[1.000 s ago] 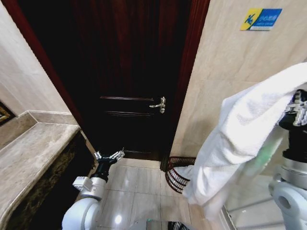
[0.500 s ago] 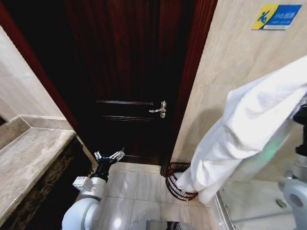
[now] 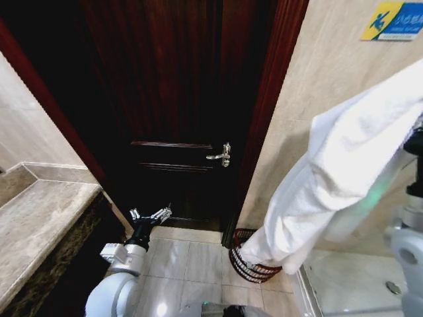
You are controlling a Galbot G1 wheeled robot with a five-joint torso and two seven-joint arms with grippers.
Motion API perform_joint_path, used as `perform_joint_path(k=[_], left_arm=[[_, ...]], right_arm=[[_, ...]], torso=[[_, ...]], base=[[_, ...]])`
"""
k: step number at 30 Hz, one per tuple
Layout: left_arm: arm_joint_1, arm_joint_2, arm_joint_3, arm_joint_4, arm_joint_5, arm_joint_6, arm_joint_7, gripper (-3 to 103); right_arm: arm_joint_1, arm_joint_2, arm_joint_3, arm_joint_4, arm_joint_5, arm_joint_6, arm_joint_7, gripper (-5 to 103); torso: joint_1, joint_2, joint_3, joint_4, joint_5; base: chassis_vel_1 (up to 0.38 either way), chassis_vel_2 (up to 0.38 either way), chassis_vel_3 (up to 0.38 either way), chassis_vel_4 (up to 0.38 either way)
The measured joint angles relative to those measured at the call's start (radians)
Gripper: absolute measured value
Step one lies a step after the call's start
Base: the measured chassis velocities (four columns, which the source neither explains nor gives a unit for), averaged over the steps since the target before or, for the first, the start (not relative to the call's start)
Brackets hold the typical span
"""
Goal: Discard the used towel into the hamper.
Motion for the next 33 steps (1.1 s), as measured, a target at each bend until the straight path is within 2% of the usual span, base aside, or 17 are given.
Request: perform_joint_path(k=[4, 9, 19, 33], left_arm=[[0.000, 0.000, 0.000, 0.000, 0.000, 0.000, 0.000, 100], [0.000, 0.000, 0.000, 0.000, 0.000, 0.000, 0.000, 100], [0.000, 0.000, 0.000, 0.000, 0.000, 0.000, 0.000, 100], [0.000, 0.000, 0.000, 0.000, 0.000, 0.000, 0.000, 100]], right_arm=[[0.106, -0.043, -0.038, -0.078, 0.005, 0.002, -0.004, 7], [0.155, -0.043, -0.068, -0.130, -0.002, 0.011, -0.014, 7], [0.160, 0.016, -0.130, -0.183, -0.049, 0.045, -0.045, 7], [0.089, 0.091, -0.142, -0.206, -0.091, 0.088, -0.067, 7]], torso=[[0.000, 0.000, 0.000, 0.0002, -0.0002], [0.000, 0.000, 0.000, 0.0002, 0.0000], [0.000, 0.000, 0.000, 0.0001, -0.0002], [0.000, 0.000, 0.000, 0.0000, -0.0002]], base=[[0.000, 0.000, 0.000, 0.000], [0.000, 0.000, 0.000, 0.000], [0.000, 0.000, 0.000, 0.000], [0.000, 0.000, 0.000, 0.000]])
